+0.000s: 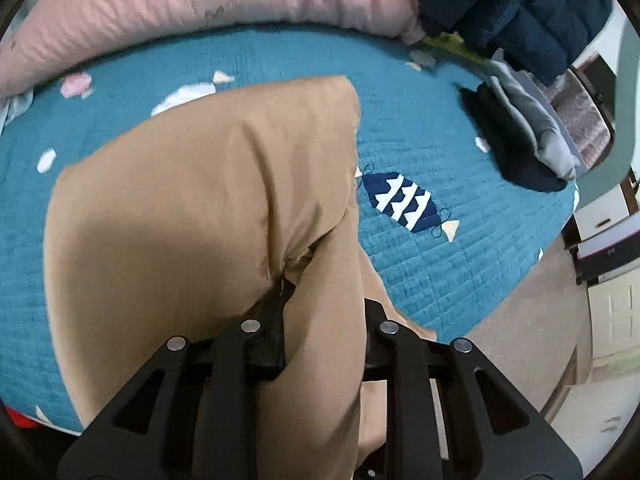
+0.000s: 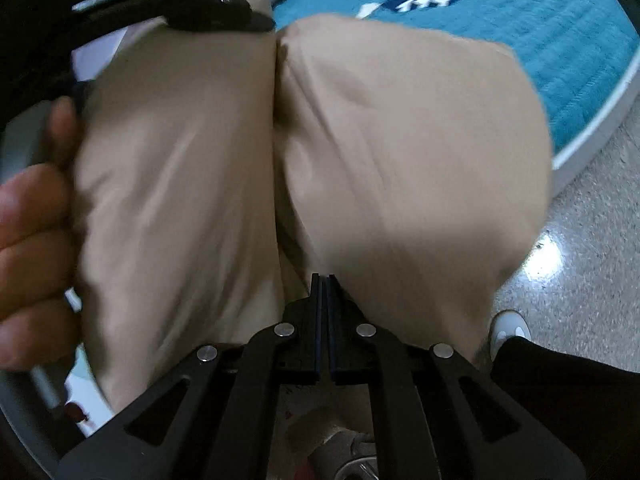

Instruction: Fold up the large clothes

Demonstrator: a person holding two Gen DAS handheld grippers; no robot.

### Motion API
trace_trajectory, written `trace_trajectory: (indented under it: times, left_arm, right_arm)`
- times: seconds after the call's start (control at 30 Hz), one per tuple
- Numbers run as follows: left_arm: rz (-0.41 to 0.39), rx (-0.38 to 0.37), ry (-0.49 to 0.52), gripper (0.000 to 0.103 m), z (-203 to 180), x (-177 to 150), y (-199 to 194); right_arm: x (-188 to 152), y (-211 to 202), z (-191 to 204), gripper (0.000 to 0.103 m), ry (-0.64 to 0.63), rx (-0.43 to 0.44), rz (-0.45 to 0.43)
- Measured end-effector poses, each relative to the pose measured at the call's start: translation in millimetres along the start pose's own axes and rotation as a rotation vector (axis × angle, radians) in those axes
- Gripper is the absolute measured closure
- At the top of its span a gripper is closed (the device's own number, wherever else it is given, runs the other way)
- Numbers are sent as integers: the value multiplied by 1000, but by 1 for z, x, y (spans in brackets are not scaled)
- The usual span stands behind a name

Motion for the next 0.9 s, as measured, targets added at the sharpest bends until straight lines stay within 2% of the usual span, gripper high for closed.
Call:
trace_trajectory:
  times: [0.07, 0.1, 0.17, 0.27, 0.3, 0.33, 0.43, 0.5, 0.53, 0.6, 0.63, 0.67, 0.7, 0.8, 0.83, 0.87, 0.9]
  left_arm:
    - [26, 2, -7, 77, -3, 1, 8]
    - [41, -11, -2, 73, -7, 3, 10]
    - [83, -64, -11, 68, -11, 8, 14]
    - [165, -215, -32, 43, -20, 16, 17]
    - [198, -243, -16, 42, -22, 18, 16]
    - [214, -249, 14, 42, -24, 20, 15]
    - [239, -326, 97, 42, -32, 21, 5]
    - [250, -328, 130, 42, -28, 19, 2]
    - [245, -330, 145, 42, -25, 19, -2]
    - [195, -357, 172, 41, -21, 21, -19]
    - [152, -339, 184, 40, -16, 24, -27]
    - [122, -326, 183, 40, -11, 28, -33]
    - [116, -353, 173, 40, -7, 29, -36]
    - [136, -391, 131, 40, 3, 32, -26]
    - [139, -382, 129, 40, 6, 33, -23]
    - [144, -368, 132, 40, 8, 33, -22]
    - [126, -372, 137, 40, 10, 33, -27]
  right_arm:
    - [2, -18, -3, 97, -8, -12, -25]
    - [3, -25, -2, 97, -24, -11, -33]
    - [1, -49, 2, 97, -54, -6, -69]
    - [3, -80, 12, 97, -119, -38, -167]
    - [3, -89, 15, 97, -135, -52, -199]
    - [6, -103, 21, 97, -162, -86, -267]
    - [7, -129, 43, 97, -212, -56, -349]
    - [7, -127, 60, 97, -225, 10, -324]
    - [8, -122, 69, 97, -237, 9, -324]
    - [16, -106, 83, 97, -254, 14, -312]
    - [18, -103, 83, 97, -238, 39, -299]
    - [16, -97, 92, 97, -224, 105, -276]
    - [13, -90, 101, 97, -226, 126, -252]
    - [2, -61, 119, 97, -271, 118, -164]
    - [0, -45, 113, 98, -286, 43, -122]
    - [3, -34, 102, 98, -282, -5, -119]
    - [8, -29, 92, 103, -275, -48, -124]
Point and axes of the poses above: each gripper's, at about its wrist camera, not at the fingertips, and y roughly the way its jaws point, z to its left, x to its top, the point moved 7 cm from there along y, roughly the way its jaws point, and after that the axes turned 11 degrees about y, right-handed, at the moved point
